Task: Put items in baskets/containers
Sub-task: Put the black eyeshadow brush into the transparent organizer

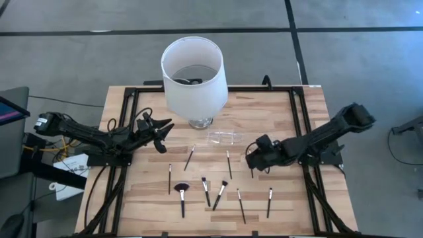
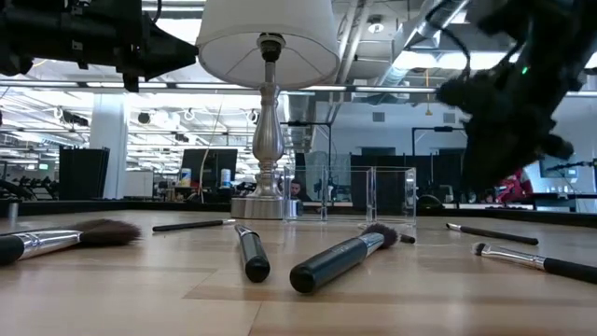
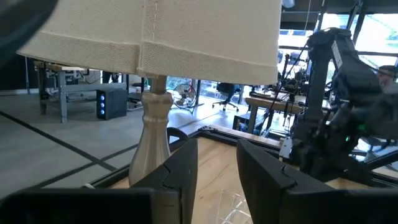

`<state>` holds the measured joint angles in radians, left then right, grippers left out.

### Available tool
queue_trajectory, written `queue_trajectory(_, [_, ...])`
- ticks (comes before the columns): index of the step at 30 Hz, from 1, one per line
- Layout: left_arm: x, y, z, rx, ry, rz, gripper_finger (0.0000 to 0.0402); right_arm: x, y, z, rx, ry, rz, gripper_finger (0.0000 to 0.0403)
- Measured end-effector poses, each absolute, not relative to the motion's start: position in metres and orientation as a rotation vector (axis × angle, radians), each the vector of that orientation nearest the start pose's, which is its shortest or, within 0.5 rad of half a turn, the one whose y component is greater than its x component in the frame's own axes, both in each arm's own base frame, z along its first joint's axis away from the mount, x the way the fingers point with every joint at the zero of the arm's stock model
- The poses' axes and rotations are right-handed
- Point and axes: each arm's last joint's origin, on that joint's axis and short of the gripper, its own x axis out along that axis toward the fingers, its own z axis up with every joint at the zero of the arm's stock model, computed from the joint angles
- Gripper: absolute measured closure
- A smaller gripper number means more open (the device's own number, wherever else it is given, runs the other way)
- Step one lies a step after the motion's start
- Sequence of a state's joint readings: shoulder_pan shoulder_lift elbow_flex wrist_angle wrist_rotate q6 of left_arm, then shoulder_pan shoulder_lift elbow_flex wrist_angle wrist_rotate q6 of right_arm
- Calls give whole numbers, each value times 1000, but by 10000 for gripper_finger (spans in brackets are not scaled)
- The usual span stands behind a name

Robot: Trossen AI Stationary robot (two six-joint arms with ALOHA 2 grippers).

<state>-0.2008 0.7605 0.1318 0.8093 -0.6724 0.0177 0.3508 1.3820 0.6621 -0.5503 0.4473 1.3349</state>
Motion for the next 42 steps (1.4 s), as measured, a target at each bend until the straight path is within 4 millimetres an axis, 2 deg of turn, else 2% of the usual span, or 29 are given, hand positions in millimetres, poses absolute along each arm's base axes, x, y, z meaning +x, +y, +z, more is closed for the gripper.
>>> queue_trajectory(7, [152,-12,206,-60,-161,472,292,228,69,128,662,888,-828,310])
queue_trajectory(18, [152,-12,206,-59,-159,472,292,237,64,107,649,852,-930,310])
queue_trajectory(23, [152,-13,205,-57,-154,472,293,239,74,89,608,718,-1002,310])
queue_trajectory(29, [152,-13,205,-56,-153,471,293,229,96,68,436,613,-994,310])
queue_trajectory(33, [152,-13,205,-56,-153,471,293,226,105,63,340,625,-953,310])
queue_trajectory(38, [152,-13,205,-56,-153,471,293,225,106,61,333,629,-953,312])
queue_trajectory(42, [152,-13,205,-56,-153,471,293,225,105,61,331,628,-958,346])
